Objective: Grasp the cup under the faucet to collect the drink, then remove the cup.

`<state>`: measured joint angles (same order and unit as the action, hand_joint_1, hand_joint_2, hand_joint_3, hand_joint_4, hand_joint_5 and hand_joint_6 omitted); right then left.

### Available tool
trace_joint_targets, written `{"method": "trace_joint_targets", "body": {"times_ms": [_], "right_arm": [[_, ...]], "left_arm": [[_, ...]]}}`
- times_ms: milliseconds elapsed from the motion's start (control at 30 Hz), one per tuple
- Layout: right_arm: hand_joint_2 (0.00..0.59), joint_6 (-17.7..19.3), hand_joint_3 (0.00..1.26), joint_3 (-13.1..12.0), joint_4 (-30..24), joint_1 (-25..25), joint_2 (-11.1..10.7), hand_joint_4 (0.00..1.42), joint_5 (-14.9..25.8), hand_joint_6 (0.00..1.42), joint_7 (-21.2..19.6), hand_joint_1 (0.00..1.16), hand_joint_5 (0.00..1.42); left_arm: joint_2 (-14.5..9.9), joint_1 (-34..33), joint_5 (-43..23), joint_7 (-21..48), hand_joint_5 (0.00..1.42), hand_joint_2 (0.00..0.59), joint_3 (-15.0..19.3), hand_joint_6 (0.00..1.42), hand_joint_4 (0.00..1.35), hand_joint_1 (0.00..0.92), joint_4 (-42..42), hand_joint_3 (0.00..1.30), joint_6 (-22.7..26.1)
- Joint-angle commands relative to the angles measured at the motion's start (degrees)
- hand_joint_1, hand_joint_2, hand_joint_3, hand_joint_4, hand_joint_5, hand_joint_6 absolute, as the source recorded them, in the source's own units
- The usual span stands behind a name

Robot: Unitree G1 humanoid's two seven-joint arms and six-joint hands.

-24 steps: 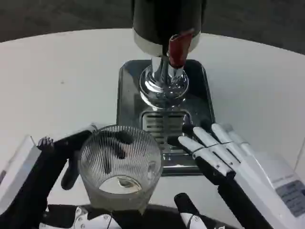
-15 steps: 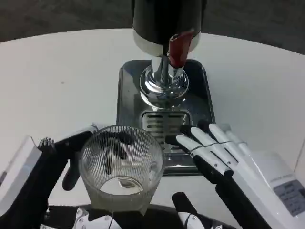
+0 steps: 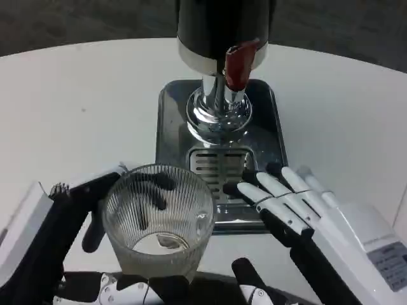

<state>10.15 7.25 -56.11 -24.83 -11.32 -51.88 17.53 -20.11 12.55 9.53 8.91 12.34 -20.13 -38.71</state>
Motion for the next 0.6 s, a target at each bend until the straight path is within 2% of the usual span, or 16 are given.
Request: {"method": "trace_joint_targets", "body": {"times_ms": [33,200,500,600], "right_arm": [[0.497,-0.7,0.17,-1.0,-0.7,0.5,0.2,0.09,-0.4,0.02,0.9,0.39,0.03],[0.497,-1.5,0.17,-1.3,-1.5,-0.2,1.2,0.09,-0.7,0.02,0.6,0.4,0.04],[0.497,-1.0,0.17,-0.6,-3.2,-4.0,4.7,0.09,-3.0,0.02,-0.8,0.4,0.04],[0.497,-0.5,0.17,-0.6,-3.7,-5.3,5.2,0.09,-3.5,0.02,-1.2,0.4,0.04]], "left_arm": [[2.1,-2.6,0.4,-2.2,1.2,0.12,-0.1,1.35,1.07,0.574,2.6,0.98,1.9],[2.8,-9.4,3.6,-4.0,1.2,0.12,-0.7,1.35,1.07,0.574,6.7,0.98,4.1],[2.6,-20.1,12.2,-10.3,1.2,0.12,-4.1,1.35,1.07,0.574,20.9,0.98,2.7],[1.9,-22.8,14.6,-12.6,1.2,0.12,-5.2,1.34,1.07,0.574,25.1,0.98,1.9]]}}
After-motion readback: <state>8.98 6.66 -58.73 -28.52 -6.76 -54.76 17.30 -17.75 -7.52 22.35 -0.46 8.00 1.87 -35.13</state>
